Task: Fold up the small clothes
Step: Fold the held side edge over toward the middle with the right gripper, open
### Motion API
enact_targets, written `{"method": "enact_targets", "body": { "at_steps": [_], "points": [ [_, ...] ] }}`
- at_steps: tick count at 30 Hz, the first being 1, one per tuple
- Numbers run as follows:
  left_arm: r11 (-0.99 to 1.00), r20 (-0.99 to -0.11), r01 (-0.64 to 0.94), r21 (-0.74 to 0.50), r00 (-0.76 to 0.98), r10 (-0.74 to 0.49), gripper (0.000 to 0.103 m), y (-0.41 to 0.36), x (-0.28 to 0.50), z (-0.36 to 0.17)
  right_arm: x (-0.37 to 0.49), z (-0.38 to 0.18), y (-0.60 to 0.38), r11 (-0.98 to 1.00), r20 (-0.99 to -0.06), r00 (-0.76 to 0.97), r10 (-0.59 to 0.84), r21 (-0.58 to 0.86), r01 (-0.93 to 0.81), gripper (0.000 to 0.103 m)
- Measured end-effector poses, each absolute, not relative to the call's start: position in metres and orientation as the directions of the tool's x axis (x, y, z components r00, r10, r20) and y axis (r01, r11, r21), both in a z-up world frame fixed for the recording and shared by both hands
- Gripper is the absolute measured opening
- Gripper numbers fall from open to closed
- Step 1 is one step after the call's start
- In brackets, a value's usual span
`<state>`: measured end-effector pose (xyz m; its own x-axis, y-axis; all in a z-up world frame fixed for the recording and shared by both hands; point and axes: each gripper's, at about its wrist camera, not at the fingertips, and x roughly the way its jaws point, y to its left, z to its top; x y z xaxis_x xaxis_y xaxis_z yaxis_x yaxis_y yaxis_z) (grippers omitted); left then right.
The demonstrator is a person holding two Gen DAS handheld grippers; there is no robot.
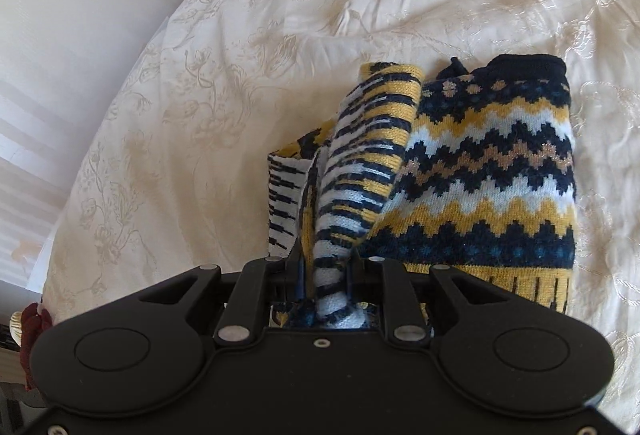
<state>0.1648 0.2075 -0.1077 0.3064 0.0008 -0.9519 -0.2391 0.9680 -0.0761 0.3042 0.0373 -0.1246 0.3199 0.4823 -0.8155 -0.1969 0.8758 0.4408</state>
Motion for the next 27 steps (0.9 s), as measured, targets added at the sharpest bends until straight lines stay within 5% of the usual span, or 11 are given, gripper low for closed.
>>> {"method": "enact_targets", "body": {
  "at_steps": [4,10,21,27],
  "points": [
    [0.968,-0.954,-0.236,-0.079,0.3,-0.005,0.039,0.212,0.168,-0.111,0.307,-0.128,0.048,0.864,-0.814,0.291,0.502,0.462,-0.199,0.038],
    [0.969,-0.95,-0.225,-0.098,0.311,-0.024,0.039,0.215,0.174,-0.106,0.301,-0.103,0.013,0.769,-0.686,0.361,0.632,0.615,-0.175,0.038],
    [0.978,-0.886,-0.13,-0.164,0.455,-0.088,0.04,0.182,0.213,-0.055,0.283,-0.103,-0.073,0.886,-0.764,0.48,0.43,0.46,-0.062,0.038],
    [0.986,-0.868,-0.036,-0.161,0.48,-0.124,0.04,0.136,0.251,-0.071,0.268,-0.117,-0.085,0.906,-0.79,0.468,0.396,0.42,-0.058,0.038]
  ]
}}
